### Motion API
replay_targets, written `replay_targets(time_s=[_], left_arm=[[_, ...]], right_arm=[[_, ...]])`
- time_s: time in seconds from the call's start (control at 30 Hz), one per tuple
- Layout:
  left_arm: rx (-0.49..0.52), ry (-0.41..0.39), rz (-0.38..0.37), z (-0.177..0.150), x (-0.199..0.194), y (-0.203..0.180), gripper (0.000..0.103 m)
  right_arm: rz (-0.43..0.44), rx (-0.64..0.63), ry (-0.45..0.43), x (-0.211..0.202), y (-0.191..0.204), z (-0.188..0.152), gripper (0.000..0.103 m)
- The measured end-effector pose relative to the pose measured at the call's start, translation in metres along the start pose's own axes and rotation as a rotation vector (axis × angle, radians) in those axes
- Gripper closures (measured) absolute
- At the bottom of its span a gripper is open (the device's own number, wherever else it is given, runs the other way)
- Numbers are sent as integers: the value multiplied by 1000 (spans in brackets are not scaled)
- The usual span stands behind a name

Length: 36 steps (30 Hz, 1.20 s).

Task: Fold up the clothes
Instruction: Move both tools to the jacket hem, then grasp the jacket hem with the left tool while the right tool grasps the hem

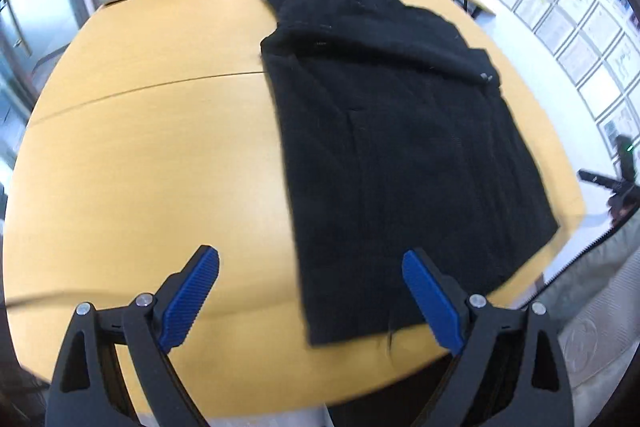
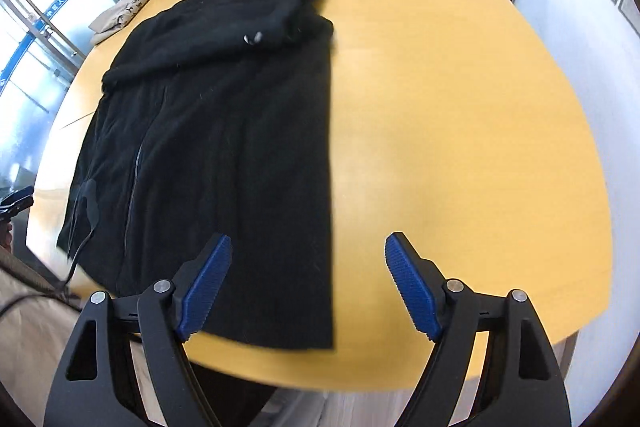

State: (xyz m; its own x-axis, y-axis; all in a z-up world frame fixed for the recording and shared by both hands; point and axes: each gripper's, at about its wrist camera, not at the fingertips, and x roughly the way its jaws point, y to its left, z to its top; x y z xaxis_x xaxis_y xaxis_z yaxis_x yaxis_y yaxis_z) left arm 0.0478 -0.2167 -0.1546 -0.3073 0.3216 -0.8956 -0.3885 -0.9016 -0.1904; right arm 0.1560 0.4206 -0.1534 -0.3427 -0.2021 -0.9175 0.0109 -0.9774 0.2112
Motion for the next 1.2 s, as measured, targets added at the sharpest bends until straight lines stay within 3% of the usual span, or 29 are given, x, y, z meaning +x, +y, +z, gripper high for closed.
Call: replay_targets(time_s=[0.07, 0.23, 0.33, 0.4, 0.43, 0.57, 0.63, 0.7, 0.73, 0.77, 0.8, 0.83, 0.9, 0.97, 1.1, 1.2], left_arm=[[-2, -12, -32, -11, 1, -16, 7], [-17, 41, -49, -15, 76, -34, 7], [-81, 81, -8, -18, 108, -26, 7], [-83, 63, 12, -16, 115, -25, 5], [-74, 51, 23, -15, 117, -27, 4], [-55, 50, 55, -15, 119, -35, 3], [-65, 57, 37, -21, 116, -39, 3], [-79, 61, 13, -29, 112, -43, 3], [-88, 63, 4, -32, 110, -44, 4], [-94, 68, 3, -34, 109, -44, 6], [-89, 78, 30, -34, 108, -45, 16], [-82, 88, 60, -34, 107, -46, 25], [-109, 107, 77, -34, 102, -37, 59], [-162, 139, 49, -37, 98, -28, 75], [-160, 227, 44, -55, 88, -29, 84], [-207, 299, 2, -74, 75, -31, 87]], right_arm=[[67, -15, 2, 3, -9, -10, 22], [183, -71, 9, 43, -7, -30, 23], [190, -110, 32, 68, -7, -47, 27], [185, -124, 33, 80, -9, -54, 28], [187, -143, -13, 81, -9, -55, 29], [167, -148, -54, 86, -2, -53, 29], [177, -195, -38, 91, 11, -55, 37], [148, -260, -28, 94, 24, -59, 57], [129, -282, -24, 95, 29, -60, 61], [126, -258, -17, 97, 29, -58, 76], [124, -236, -5, 98, 28, -55, 92], [131, -202, 17, 101, 27, -51, 92], [157, -134, 39, 104, 28, -48, 92], [193, -129, 73, 104, 31, -54, 93], [235, -176, 144, 100, 49, -70, 94], [257, -169, 135, 86, 56, -77, 95]])
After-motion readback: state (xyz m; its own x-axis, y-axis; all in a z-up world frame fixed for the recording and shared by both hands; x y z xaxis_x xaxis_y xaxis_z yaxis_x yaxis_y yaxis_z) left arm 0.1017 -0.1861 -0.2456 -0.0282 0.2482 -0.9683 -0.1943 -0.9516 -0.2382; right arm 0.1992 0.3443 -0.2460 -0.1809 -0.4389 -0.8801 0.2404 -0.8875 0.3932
